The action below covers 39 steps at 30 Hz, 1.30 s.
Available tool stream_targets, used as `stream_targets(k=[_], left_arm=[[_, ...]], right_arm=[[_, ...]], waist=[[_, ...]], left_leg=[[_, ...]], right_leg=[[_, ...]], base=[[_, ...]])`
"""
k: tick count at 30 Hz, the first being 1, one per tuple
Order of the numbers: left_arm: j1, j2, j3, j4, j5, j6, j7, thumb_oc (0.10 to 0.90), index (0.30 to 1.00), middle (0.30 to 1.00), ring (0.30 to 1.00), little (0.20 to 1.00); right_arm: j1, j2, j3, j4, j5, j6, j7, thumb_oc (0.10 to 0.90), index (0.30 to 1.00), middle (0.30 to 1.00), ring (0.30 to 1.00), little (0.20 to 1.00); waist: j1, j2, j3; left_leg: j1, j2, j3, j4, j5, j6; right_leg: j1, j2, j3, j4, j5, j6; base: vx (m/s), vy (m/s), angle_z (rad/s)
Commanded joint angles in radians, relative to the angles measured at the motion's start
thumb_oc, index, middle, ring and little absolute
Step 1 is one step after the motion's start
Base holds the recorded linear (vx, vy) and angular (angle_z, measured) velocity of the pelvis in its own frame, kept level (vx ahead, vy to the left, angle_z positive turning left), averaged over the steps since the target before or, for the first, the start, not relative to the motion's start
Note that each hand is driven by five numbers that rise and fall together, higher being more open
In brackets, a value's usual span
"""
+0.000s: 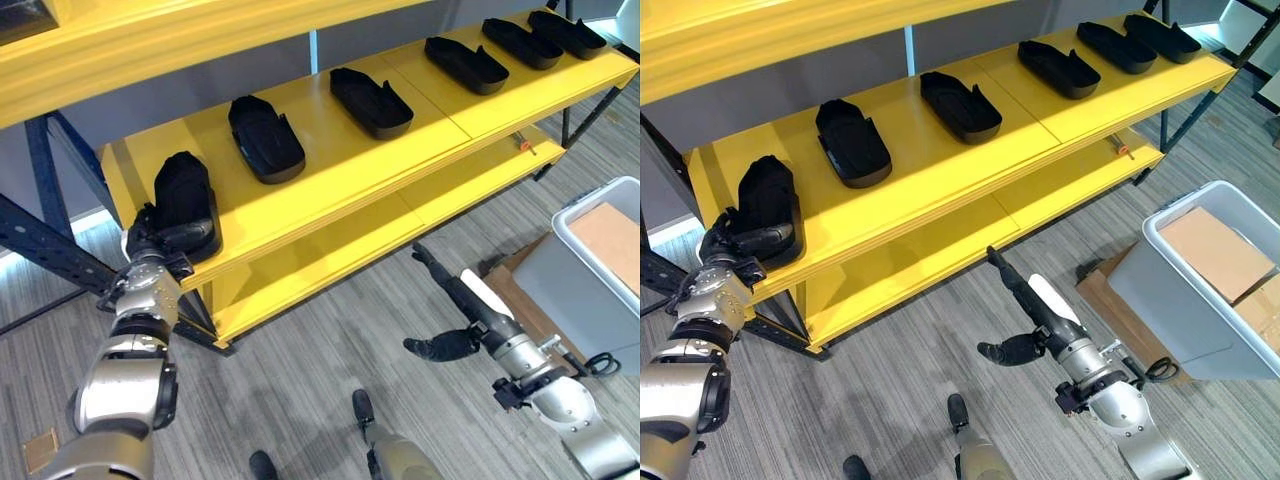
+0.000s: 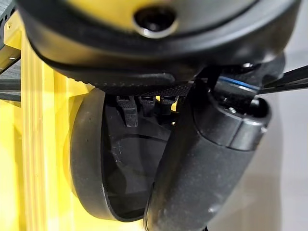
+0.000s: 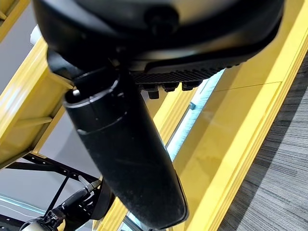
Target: Move parts from the plastic box to the shelf.
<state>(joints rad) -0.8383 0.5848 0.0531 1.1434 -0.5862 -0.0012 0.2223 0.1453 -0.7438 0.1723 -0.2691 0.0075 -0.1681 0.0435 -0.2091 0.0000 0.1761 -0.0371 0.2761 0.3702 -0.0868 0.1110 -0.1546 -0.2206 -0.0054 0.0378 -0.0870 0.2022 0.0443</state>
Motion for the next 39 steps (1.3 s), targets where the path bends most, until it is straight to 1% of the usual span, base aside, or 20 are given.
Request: stream_targets(k=[1,11,19,28,33,39], left_arm=[[-0.062,0.075,0.021,0.051,-0.009,-0.045,0.023,0.9,1.0,1.0,1.0,1.0],[-0.043,0.083,0.047,0.049,-0.016,-0.049,0.039,0.9,1.0,1.0,1.0,1.0],[-0.025,0.086,0.076,0.041,-0.047,-0.058,0.057,0.9,1.0,1.0,1.0,1.0],[0.014,0.062,0.117,0.019,-0.093,-0.079,0.079,0.9,1.0,1.0,1.0,1.0],[0.036,0.055,0.146,0.003,-0.142,-0.095,0.091,0.9,1.0,1.0,1.0,1.0],[0.052,0.049,0.152,-0.013,-0.135,-0.098,0.102,0.9,1.0,1.0,1.0,1.0]], right_arm=[[-0.074,-0.024,-0.089,-0.098,0.01,-0.087,-0.047,0.9,1.0,1.0,1.0,1.0],[-0.072,-0.023,-0.093,-0.096,0.008,-0.088,-0.048,0.9,1.0,1.0,1.0,1.0],[-0.066,-0.028,-0.097,-0.096,0.007,-0.09,-0.049,0.9,1.0,1.0,1.0,1.0],[-0.067,-0.03,-0.094,-0.097,0.005,-0.092,-0.053,0.9,1.0,1.0,1.0,1.0],[-0.07,-0.031,-0.095,-0.096,0.002,-0.091,-0.058,0.9,1.0,1.0,1.0,1.0],[-0.069,-0.035,-0.096,-0.098,-0.002,-0.091,-0.06,0.9,1.0,1.0,1.0,1.0]], waist=[[0.006,-0.011,0.002],[0.01,-0.013,0.0],[0.014,-0.015,-0.005],[0.018,-0.016,-0.007],[0.022,-0.02,-0.01],[0.023,-0.02,-0.013]], left_leg=[[0.093,0.008,-0.04,-0.001,-0.011,-0.008],[0.094,0.007,-0.041,-0.001,-0.01,-0.007],[0.097,0.008,-0.04,-0.001,-0.009,-0.007],[0.096,0.004,-0.045,-0.001,-0.015,-0.006],[0.097,0.004,-0.044,-0.001,-0.017,-0.006],[0.098,0.003,-0.047,-0.001,-0.017,-0.005]], right_leg=[[0.131,-0.044,-0.044,0.003,-0.143,0.067],[0.133,-0.046,-0.042,0.003,-0.142,0.067],[0.134,-0.043,-0.042,0.003,-0.144,0.066],[0.139,-0.046,-0.048,0.003,-0.145,0.066],[0.141,-0.046,-0.047,0.003,-0.145,0.067],[0.143,-0.046,-0.048,0.003,-0.145,0.066]], base=[[0.0,0.0,0.0],[0.0,0.0,0.0],[0.0,0.0,0.0],[0.0,0.0,0.0],[0.0,0.0,0.0],[0.0,0.0,0.0]])
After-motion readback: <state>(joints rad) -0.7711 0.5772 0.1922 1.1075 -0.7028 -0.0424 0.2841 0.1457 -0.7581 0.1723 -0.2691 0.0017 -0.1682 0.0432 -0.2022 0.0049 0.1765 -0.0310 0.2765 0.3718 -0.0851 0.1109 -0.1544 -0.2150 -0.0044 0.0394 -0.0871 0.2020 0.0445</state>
